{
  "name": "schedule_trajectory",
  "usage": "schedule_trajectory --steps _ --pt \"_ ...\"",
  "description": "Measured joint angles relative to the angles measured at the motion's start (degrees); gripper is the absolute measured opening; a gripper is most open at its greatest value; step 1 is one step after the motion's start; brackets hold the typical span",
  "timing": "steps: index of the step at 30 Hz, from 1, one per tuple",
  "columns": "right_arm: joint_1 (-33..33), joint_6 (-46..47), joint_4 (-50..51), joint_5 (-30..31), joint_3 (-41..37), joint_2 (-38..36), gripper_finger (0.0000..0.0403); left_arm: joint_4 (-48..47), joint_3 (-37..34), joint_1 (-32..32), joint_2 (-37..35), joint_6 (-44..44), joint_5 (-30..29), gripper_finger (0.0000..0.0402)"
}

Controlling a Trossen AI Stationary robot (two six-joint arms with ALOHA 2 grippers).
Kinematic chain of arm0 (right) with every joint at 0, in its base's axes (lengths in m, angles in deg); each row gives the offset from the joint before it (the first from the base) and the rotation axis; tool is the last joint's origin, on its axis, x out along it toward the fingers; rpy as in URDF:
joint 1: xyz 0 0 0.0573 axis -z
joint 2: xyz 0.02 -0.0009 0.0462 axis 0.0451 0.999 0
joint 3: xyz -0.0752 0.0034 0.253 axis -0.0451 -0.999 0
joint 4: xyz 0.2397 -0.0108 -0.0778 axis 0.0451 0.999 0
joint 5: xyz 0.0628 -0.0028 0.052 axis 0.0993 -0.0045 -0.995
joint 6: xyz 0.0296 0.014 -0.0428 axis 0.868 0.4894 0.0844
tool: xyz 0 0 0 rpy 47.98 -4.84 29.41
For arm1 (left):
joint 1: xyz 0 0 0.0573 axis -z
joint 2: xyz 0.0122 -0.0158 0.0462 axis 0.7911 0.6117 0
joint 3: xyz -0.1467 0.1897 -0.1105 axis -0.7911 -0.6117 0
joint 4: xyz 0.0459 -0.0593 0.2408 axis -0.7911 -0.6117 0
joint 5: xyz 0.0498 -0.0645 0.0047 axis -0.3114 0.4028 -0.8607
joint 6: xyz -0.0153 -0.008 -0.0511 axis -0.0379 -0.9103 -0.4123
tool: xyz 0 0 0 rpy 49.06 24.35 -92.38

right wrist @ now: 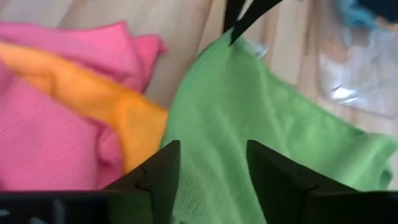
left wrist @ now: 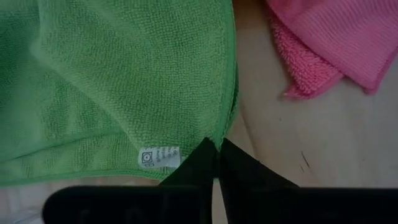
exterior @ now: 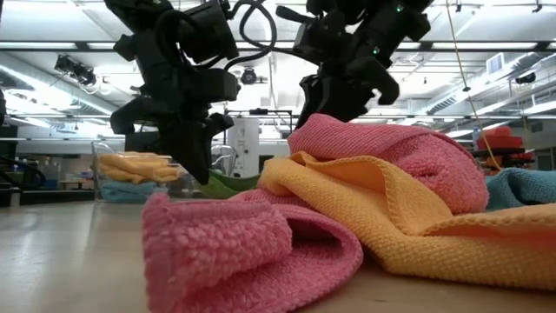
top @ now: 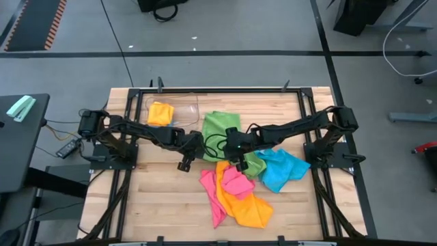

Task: Fold microfiber towels
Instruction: Fold the left green microfiber towel

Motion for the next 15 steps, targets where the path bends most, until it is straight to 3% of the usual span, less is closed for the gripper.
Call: schedule_trajectory --steps 6,15 --pt "-1.64 -2.44 8.43 0.58 2.86 0.0 0.025 -0.49 0.0 0.0 0.0 -1.01 0.0 0.0008" --pt "-4.76 -7.48 8.27 8.42 2.26 0.0 0.0251 -0.79 0.07 -1.4 -0.02 -1.08 -0.02 0.0026"
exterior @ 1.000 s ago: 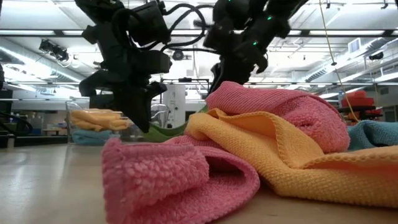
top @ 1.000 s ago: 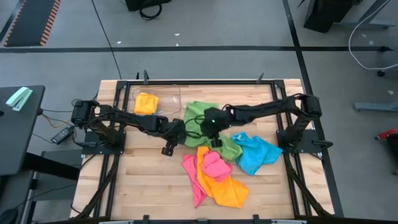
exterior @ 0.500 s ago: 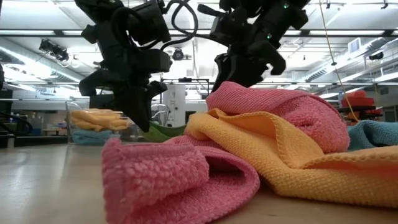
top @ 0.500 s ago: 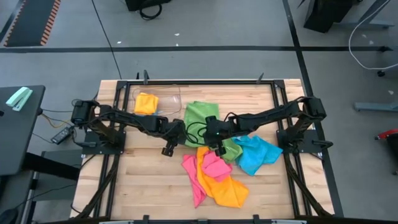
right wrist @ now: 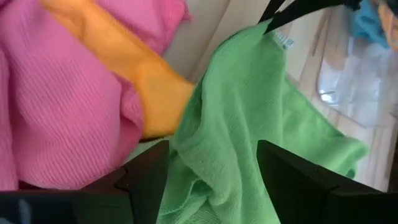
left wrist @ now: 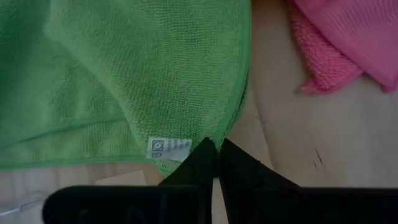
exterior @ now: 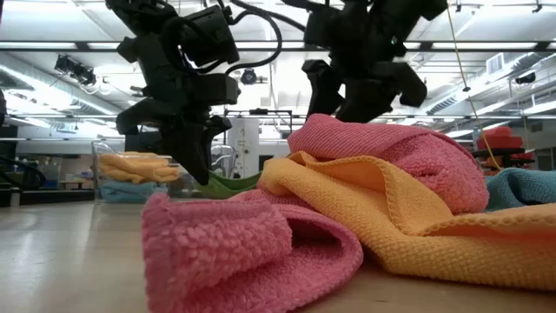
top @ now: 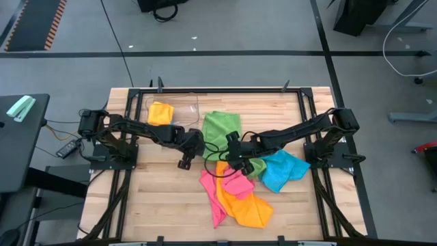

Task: Fold microfiber towels
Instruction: Fold the left green microfiber towel

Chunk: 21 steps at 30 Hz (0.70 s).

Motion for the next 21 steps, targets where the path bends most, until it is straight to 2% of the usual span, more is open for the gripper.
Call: schedule_trajectory --steps 6,13,17,21 --pt "0.04 1.25 -5.66 0.51 -3.93 0.0 0.0245 -0.4 0.02 -0.15 0.0 -0.37 0.02 0.0008" --pt "-1.59 0.19 -15.05 6.34 -9.27 0.02 0.0223 -0.68 0.02 -0.15 -0.02 -1.67 0.04 0.0031" --pt "-1.5 0.7 -18.13 6.57 -11.04 0.02 0.0184 -0.67 0.02 -0.15 -0.02 -1.73 0.02 0.0019" --pt "-1.49 1.11 -19.02 6.52 -11.4 0.04 0.0117 -0.66 0.02 -0.15 -0.02 -1.9 0.03 0.0009"
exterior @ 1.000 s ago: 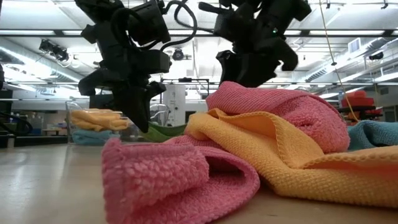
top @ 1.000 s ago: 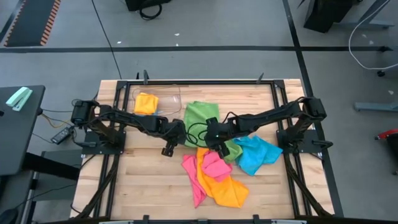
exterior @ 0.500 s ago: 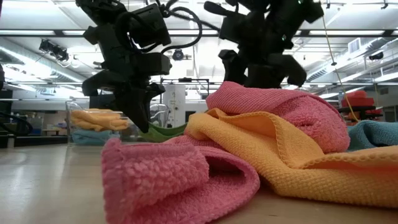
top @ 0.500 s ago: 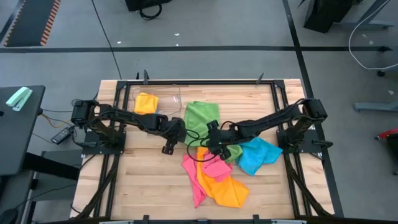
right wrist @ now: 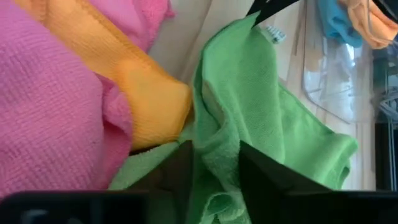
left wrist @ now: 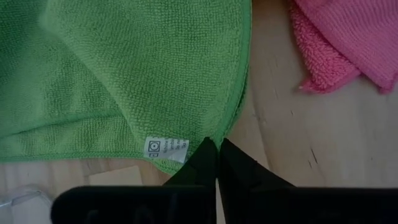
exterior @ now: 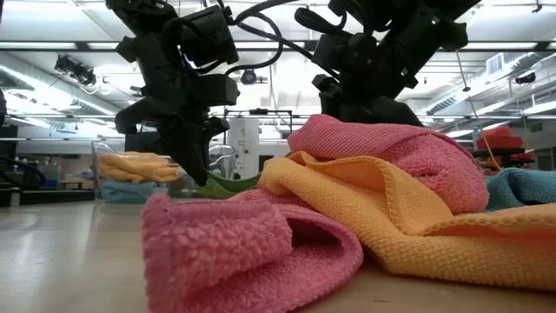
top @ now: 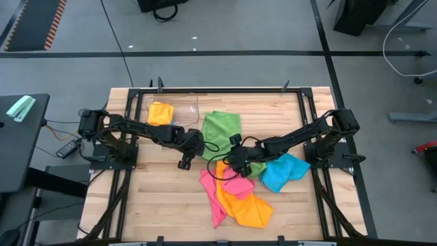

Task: Fold microfiber towels
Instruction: Fold the left green microfiber towel

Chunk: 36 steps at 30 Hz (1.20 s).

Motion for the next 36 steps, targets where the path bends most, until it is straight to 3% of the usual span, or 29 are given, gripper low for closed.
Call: schedule_trajectory --steps 4,8,16,20,26,32,36 --pt "0.24 0.19 -0.88 -1.95 0.0 0.0 0.0044 0.03 0.0 0.0 0.0 -0.78 0.01 0.0023" --pt "0.2 3.31 0.44 -5.84 1.94 -0.33 0.0008 -0.04 0.0 0.0 -0.03 0.63 0.01 0.0032" --pt "3.43 10.6 8.7 -11.33 5.37 -5.58 0.0021 -5.92 3.89 -0.46 -5.19 -0.93 1.25 0.0009" --pt "5.98 15.28 11.08 -16.54 5.25 -6.01 0.0023 -9.82 6.25 -0.46 -6.09 -1.05 1.33 0.0021" --pt "7.02 20.55 11.03 -20.97 5.22 -5.53 0.0024 -8.45 6.23 -2.04 -5.46 -1.09 -0.45 0.0029" --pt "8.04 26.12 12.98 -18.35 5.29 -5.86 0.0024 -6.39 6.16 -5.17 -5.49 -2.54 -3.46 0.001" --pt "10.78 29.84 15.89 -15.57 5.29 -5.86 0.0018 -4.23 6.17 -7.14 -4.46 -2.58 -3.55 0.0019"
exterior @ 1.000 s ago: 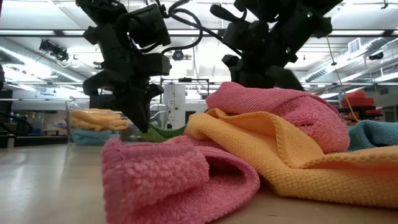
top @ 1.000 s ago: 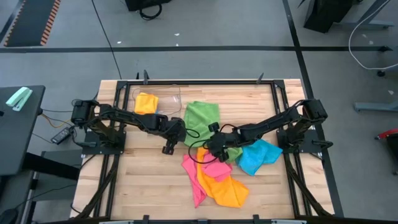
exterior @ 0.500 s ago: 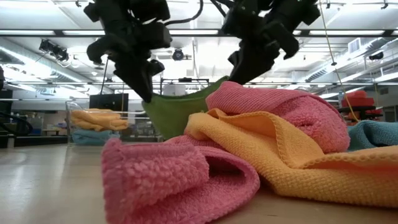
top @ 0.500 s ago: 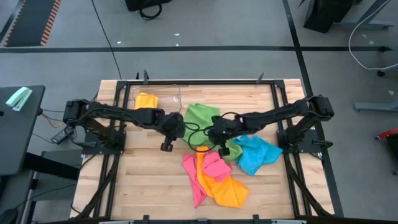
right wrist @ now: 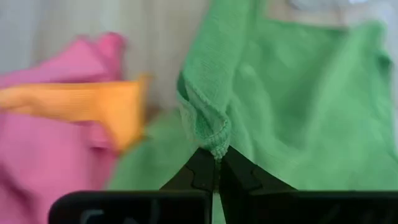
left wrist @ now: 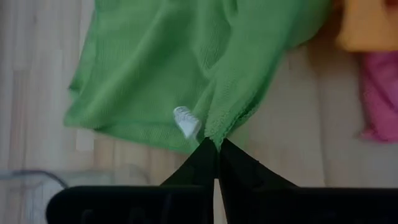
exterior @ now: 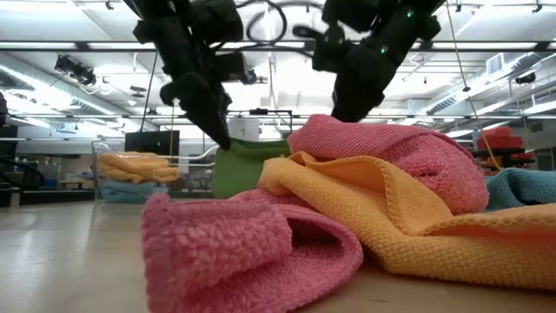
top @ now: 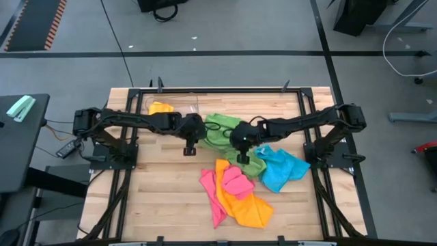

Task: Fold microfiber towels
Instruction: Fold the left green microfiber towel

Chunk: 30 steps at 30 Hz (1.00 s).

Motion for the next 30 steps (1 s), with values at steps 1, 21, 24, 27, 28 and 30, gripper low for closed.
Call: schedule_trajectory --steps 1,21,24,27,28,30 --pt "0.76 0.86 0.81 0.38 0.0 0.0 0.0016 -0.24 -0.05 -0.41 0.24 0.02 -0.03 0.0023" --pt "8.88 0.8 3.64 3.34 -1.91 0.35 0.0011 9.84 0.11 -6.38 9.51 3.78 -2.34 0.0024" --pt "9.78 -1.12 0.21 3.33 -3.9 0.37 0.001 10.01 -0.03 -6.43 10.2 4.49 -3.11 0.0014" --pt "10.87 -1.8 -1.5 3.07 -5.7 0.39 0.001 10.53 -0.03 -6.43 10.25 4.62 -3.17 0.0012" --pt "11.28 -1.81 -1.84 2.83 -5.96 0.39 0.001 10.73 -0.03 -6.44 10.25 4.82 -3.2 0.0014" --pt "11.77 -2.15 -2.47 2.51 -6.5 0.39 0.001 11.28 -0.03 -6.54 10.25 5.07 -3.2 0.0022"
